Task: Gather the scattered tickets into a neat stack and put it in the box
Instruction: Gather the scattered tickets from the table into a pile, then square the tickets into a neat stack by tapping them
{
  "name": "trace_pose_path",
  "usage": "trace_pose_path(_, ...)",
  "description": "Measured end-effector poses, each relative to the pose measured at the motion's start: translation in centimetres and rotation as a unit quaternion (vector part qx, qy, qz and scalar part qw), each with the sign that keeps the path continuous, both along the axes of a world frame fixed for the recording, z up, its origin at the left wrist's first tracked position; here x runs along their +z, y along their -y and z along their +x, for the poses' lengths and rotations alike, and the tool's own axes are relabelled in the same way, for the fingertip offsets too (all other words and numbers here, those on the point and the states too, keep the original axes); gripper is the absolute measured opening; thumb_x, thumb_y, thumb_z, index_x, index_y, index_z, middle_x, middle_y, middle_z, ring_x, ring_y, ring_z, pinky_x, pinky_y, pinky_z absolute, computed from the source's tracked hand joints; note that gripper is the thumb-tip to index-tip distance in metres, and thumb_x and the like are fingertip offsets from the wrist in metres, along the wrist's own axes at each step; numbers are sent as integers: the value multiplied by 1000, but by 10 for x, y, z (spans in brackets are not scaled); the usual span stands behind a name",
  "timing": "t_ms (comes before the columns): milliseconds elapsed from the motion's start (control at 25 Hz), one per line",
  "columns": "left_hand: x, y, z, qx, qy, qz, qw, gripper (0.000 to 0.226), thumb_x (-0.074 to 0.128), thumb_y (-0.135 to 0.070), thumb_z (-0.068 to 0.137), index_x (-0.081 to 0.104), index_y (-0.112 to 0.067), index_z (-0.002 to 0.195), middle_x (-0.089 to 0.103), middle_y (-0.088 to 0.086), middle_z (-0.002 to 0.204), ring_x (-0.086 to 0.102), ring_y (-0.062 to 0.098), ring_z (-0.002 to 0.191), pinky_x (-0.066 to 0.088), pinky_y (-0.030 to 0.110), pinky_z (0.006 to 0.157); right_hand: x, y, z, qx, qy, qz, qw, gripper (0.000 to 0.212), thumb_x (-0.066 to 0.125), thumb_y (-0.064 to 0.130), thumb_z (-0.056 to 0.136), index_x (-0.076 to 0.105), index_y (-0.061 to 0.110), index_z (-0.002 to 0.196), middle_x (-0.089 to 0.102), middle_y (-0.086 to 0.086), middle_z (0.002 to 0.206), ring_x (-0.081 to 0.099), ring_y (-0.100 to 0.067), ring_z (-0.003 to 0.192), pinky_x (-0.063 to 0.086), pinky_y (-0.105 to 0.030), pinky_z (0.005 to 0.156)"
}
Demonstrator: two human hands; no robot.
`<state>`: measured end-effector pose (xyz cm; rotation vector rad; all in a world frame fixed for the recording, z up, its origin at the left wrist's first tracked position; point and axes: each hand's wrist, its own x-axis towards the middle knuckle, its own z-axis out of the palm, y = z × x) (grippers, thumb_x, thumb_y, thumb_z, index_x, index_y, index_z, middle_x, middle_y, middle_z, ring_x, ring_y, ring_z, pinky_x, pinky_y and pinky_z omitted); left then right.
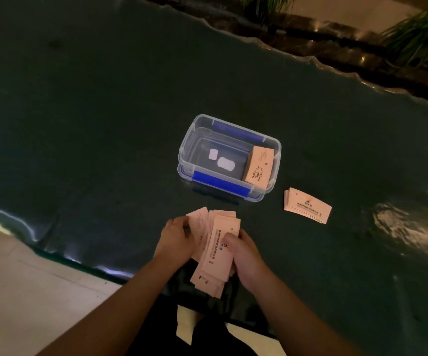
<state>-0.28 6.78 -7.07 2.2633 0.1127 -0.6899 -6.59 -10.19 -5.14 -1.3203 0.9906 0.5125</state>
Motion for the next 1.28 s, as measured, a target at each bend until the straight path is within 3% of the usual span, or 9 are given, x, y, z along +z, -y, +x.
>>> trace_pose_path(120,8,4,1,74,-58,-69,993,43,63,-28,92,61,-22,134,67,-3,122,64,7,96,52,27,77,1,-18,6,1,-3,-56,998,34,66,24,99,55,32,130,74,0,115,75,-19,98,63,-40,73)
trace_pose_path(240,13,4,5,102,-109,-108,983,42,58,-29,89,60,-27,131,69,-10,110,61,-3,87,50,25,65,-2,-38,8,5,2,-102,995,40,71,29,94,59,27,132,73,1,114,75,-17,95,64,-38,77)
trace_pose_path(360,19,2,8,99,-151,-141,973,52,50,-39,82,61,-30,132,68,-11,109,62,2,93,51,29,71,-7,-49,15,11,-1,-129,992,47,70,32,93,59,24,139,73,-2,120,75,-21,100,65,-43,85)
trace_pose_path(480,23,2,12,90,-168,-159,969,40,47,-39,100,60,-29,137,67,-11,109,64,4,92,48,26,68,-8,-46,25,-26,-23,-96,995,39,70,33,95,58,26,132,74,-1,112,76,-19,92,61,-35,70)
trace_pose_path(600,23,0,17,65,-184,-155,969,45,51,-41,100,54,-26,143,65,-5,116,67,8,94,51,25,66,-10,-51,33,-63,-35,-68,995,47,74,38,88,56,26,130,75,0,111,77,-20,92,63,-37,73)
trace_pose_path(960,36,-12,50,99,-324,-206,918,48,59,-44,95,47,-17,133,72,16,115,73,34,103,56,55,100,14,-71,61,-56,-26,-5,998,50,52,40,88,64,24,134,65,-18,136,74,-33,112,63,-53,95)
trace_pose_path(1120,57,-13,61,110,-313,-295,896,37,54,-28,99,53,-10,131,72,23,115,73,38,104,59,50,91,49,-53,63,-31,80,44,995,53,60,33,82,66,27,134,79,-10,122,77,-28,110,61,-48,94)
trace_pose_path(1200,71,-1,65,109,-296,-343,885,29,49,-22,98,65,-6,115,77,20,98,76,33,87,61,43,76,65,-39,61,-33,128,42,990,41,65,28,92,69,26,132,83,-4,117,78,-24,110,60,-48,96)
trace_pose_path(1280,81,20,65,118,-283,-370,877,32,46,-19,96,70,-3,111,76,21,93,73,33,81,60,46,77,75,-20,57,-79,165,36,982,33,68,22,98,72,20,131,82,-9,120,77,-30,115,57,-55,106)
